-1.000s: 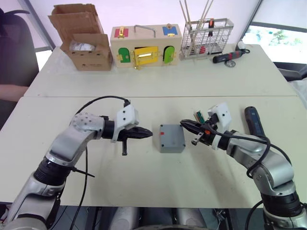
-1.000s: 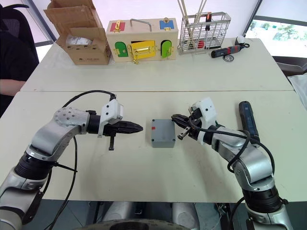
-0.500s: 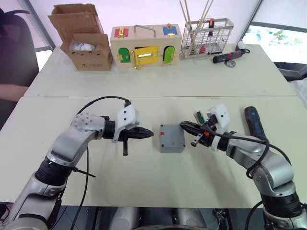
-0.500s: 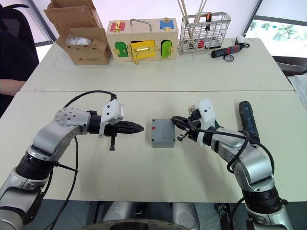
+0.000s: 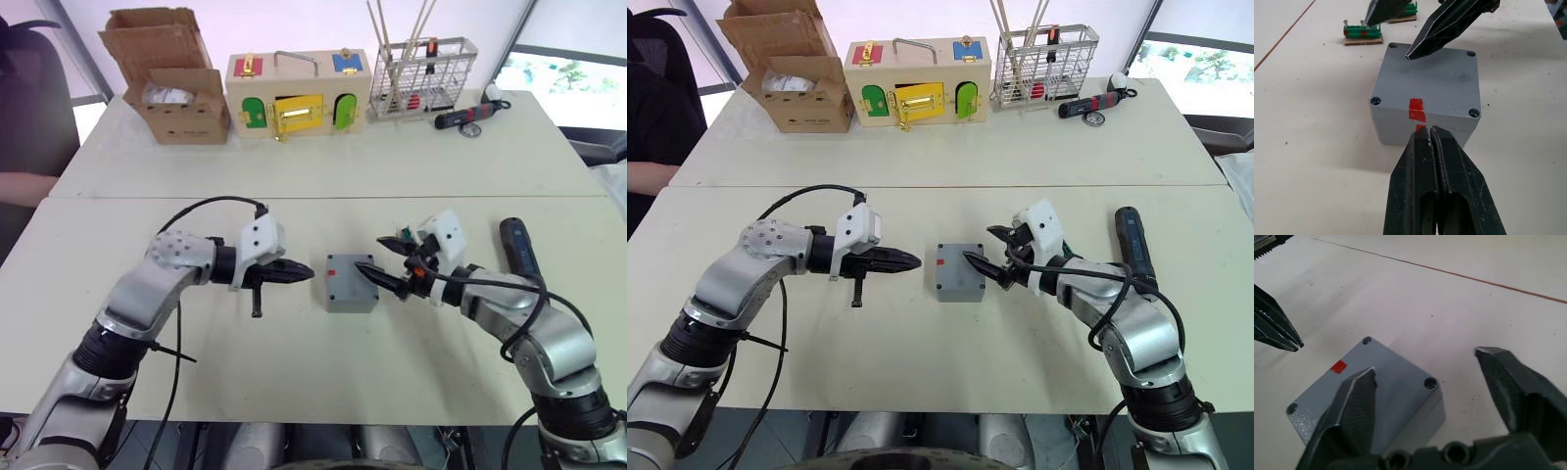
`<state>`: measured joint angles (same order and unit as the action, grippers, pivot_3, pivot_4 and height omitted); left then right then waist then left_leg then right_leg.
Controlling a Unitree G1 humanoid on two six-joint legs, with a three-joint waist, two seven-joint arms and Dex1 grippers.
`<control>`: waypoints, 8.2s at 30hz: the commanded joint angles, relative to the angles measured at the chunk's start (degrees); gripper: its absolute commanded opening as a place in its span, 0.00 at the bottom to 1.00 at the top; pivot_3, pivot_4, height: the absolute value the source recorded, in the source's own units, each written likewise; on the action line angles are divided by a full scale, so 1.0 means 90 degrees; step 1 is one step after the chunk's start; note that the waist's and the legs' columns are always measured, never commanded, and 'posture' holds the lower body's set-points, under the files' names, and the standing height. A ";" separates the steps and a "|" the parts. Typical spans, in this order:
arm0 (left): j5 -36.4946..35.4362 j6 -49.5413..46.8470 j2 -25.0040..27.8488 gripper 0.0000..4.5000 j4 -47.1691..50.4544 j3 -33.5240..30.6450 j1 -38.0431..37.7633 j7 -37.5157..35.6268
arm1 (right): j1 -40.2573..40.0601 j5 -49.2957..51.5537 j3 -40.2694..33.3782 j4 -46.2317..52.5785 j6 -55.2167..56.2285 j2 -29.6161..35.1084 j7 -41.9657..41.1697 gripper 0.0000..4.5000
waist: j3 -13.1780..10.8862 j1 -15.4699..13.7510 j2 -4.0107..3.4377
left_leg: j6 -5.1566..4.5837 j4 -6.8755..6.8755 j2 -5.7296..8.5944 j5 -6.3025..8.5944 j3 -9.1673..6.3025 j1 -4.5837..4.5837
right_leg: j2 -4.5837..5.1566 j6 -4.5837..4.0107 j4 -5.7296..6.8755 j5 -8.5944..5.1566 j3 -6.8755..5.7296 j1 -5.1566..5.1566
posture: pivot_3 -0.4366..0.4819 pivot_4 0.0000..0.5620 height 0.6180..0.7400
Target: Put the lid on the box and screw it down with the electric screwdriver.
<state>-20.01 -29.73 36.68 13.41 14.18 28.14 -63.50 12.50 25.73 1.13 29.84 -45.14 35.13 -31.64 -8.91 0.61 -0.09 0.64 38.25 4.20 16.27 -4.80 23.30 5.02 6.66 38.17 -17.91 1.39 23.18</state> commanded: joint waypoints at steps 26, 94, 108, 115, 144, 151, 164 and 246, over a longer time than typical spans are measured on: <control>-0.0171 0.0762 -0.0767 0.00 0.0745 0.0391 -0.0072 -0.0159 | 0.3638 -0.0061 0.1863 -0.5735 -0.3731 0.4424 -0.3094 0.99 | -0.0001 -0.0028 -0.0013 | -0.0018 0.0000 -0.0005 0.0011 0.0026 0.0007 | 0.0019 -0.0001 -0.0011 -0.0001 0.0007 0.0009 | 0.48 0.27 1.00; -0.0238 0.0776 -0.0382 0.00 -0.1058 0.0057 0.1120 -0.0890 | 0.4734 0.0860 -0.6200 -0.1971 -0.5262 -0.1615 0.0507 0.44 | 0.0001 -0.0019 -0.0035 | 0.0003 0.0000 0.0016 -0.0001 0.0006 0.0031 | 0.0024 -0.0001 0.0020 0.0001 -0.0001 0.0038 | 0.48 0.27 1.00; -0.0239 0.0732 -0.0478 0.00 -0.0720 0.0119 0.0734 -0.0773 | 0.2888 0.4611 -0.6513 -0.2921 -0.5262 0.1487 0.2839 0.44 | -0.0001 0.0034 -0.0038 | -0.0004 -0.0007 0.0024 0.0000 0.0017 0.0025 | 0.0047 0.0000 0.0026 0.0000 -0.0008 0.0029 | 0.48 0.27 1.00; -0.0166 0.0791 -0.0792 0.00 -0.0469 0.0234 0.0528 -0.0490 | 0.1386 0.5022 -0.5582 -0.3643 -0.5262 0.2830 0.2788 0.44 | 0.0000 0.0058 -0.0039 | -0.0062 0.0000 0.0008 0.0020 0.0050 0.0001 | 0.0035 0.0001 0.0013 0.0000 0.0005 0.0007 | 0.48 0.27 1.00; -0.0103 0.0810 -0.1064 0.00 -0.0198 0.0246 0.0151 0.0137 | 0.1169 0.2707 -0.4376 -0.3393 -0.4324 0.2274 0.1706 0.44 | 0.0000 -0.0076 -0.0040 | -0.0049 0.0001 0.0007 0.0013 0.0041 0.0008 | 0.0023 0.0001 -0.0002 0.0000 0.0002 0.0008 | 0.48 0.27 1.00; -0.0081 0.0847 -0.1098 0.00 -0.0284 0.0237 0.0160 0.0085 | 0.0981 0.2543 -0.5241 -0.2725 -0.4237 0.1414 0.2195 0.44 | 0.0000 -0.0139 -0.0041 | -0.0032 0.0001 0.0008 0.0003 0.0042 0.0008 | 0.0024 0.0001 0.0001 0.0000 0.0004 0.0010 | 0.48 0.27 1.00; -0.0027 0.0924 -0.1171 0.00 -0.0216 0.0326 0.0164 0.0055 | 0.0274 0.1750 -0.4947 -0.1988 -0.3629 0.1027 0.2367 0.44 | 0.0000 -0.0094 -0.0041 | -0.0032 0.0000 0.0008 0.0003 0.0041 0.0003 | 0.0020 0.0001 0.0004 0.0000 0.0006 0.0009 | 0.48 0.27 1.00; 0.0290 0.1134 -0.1279 0.00 -0.0445 0.0302 0.0021 0.0474 | 0.4761 -0.1550 0.1538 -0.6950 -0.3595 0.3467 -0.4603 0.44 | 0.0006 -0.0126 -0.0020 | -0.0012 0.0005 0.0020 -0.0004 0.0034 0.0009 | 0.0047 -0.0004 -0.0006 0.0003 -0.0001 0.0018 | 0.48 0.27 1.00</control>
<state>-16.87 -20.90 24.78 8.95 18.68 27.53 -58.57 51.40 9.61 21.11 -33.45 -74.47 65.05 -73.83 -8.86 -0.52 -0.27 0.54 38.23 4.38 16.23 -4.49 23.44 5.44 6.63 38.13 -17.88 1.38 23.44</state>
